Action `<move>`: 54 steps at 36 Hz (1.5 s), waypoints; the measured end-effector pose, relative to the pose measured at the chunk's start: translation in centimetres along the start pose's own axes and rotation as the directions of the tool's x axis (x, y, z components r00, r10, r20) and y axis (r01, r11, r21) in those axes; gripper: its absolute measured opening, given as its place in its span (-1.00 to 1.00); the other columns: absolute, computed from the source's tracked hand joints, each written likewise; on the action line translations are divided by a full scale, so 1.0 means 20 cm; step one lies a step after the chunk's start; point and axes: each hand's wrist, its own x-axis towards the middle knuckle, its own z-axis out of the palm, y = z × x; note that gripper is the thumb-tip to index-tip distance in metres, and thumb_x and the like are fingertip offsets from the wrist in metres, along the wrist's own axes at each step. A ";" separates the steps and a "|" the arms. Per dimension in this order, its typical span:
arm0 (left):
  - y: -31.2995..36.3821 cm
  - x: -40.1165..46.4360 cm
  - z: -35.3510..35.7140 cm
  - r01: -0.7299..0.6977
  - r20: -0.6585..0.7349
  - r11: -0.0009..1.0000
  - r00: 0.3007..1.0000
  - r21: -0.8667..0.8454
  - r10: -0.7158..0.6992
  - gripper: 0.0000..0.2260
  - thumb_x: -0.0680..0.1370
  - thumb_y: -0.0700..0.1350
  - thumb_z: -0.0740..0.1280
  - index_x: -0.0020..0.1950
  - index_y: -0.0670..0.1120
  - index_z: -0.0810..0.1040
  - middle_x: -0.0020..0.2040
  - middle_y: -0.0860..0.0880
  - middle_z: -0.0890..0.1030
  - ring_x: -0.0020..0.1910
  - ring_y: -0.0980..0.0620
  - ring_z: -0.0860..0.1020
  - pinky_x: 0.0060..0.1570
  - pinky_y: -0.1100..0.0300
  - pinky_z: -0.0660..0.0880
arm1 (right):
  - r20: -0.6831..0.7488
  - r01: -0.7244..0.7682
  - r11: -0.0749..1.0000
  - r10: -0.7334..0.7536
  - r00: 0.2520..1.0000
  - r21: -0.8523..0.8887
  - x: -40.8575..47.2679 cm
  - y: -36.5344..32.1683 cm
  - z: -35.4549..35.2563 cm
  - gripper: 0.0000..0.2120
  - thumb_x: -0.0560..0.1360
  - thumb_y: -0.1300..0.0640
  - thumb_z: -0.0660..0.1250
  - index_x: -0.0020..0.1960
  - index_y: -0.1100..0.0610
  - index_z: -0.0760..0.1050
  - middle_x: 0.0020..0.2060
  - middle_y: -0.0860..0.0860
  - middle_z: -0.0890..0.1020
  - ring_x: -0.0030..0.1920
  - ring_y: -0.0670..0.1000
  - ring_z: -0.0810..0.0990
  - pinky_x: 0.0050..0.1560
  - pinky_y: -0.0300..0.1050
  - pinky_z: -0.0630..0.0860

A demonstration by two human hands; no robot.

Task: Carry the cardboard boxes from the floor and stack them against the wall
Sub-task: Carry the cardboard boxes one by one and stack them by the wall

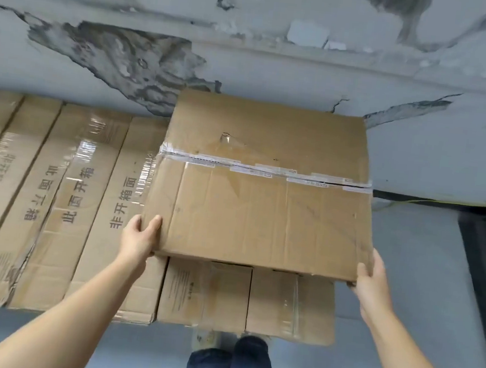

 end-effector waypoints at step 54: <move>-0.01 -1.43 -0.59 -0.613 0.656 0.790 0.595 -0.003 0.465 -0.81 0.51 -0.20 0.31 0.06 0.04 0.53 -0.07 -0.07 0.65 -0.09 0.14 0.63 -0.03 0.35 0.53 | -0.327 0.320 0.871 -0.199 0.924 0.373 -2.09 0.45 -0.48 -0.41 0.14 -0.53 0.35 0.15 -0.48 0.43 0.19 -0.31 0.56 0.25 -0.21 0.51 0.08 -0.32 0.53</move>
